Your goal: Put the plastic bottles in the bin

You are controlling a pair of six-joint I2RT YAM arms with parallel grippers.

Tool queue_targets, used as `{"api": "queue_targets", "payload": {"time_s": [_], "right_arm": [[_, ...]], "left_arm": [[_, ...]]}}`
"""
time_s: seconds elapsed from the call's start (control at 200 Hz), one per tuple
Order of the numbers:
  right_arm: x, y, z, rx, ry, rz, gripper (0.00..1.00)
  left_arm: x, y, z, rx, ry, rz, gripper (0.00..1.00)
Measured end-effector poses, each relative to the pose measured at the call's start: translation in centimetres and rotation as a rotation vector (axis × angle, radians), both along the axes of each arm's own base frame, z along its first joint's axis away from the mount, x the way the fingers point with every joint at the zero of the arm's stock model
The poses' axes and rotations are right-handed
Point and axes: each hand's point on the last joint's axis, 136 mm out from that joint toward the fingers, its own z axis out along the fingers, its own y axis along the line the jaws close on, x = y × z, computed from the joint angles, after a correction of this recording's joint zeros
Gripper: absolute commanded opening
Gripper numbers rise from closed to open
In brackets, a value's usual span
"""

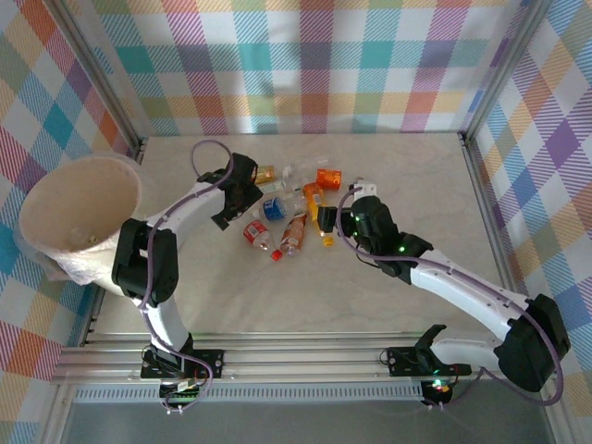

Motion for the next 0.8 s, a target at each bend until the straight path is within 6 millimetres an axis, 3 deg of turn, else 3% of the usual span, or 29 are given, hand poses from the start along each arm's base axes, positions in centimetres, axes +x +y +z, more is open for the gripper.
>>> {"api": "queue_targets", "payload": {"time_s": [0.24,0.49,0.8], "right_arm": [[-0.8,-0.4,0.3,-0.028,-0.016,0.035,1.00],[-1.3,-0.3,0.3,-0.053,-0.014,0.074,1.00],[-2.1,0.4,0.1,-0.060,-0.003,0.143,1.00]], "left_arm": [[1.6,0.8,-3.3,-0.048,0.041,0.038,0.94],[3.3,0.8,-4.4,-0.097,0.013,0.042,0.86],[4.0,0.4,-6.1,-0.121,0.022,0.023,0.74]]}}
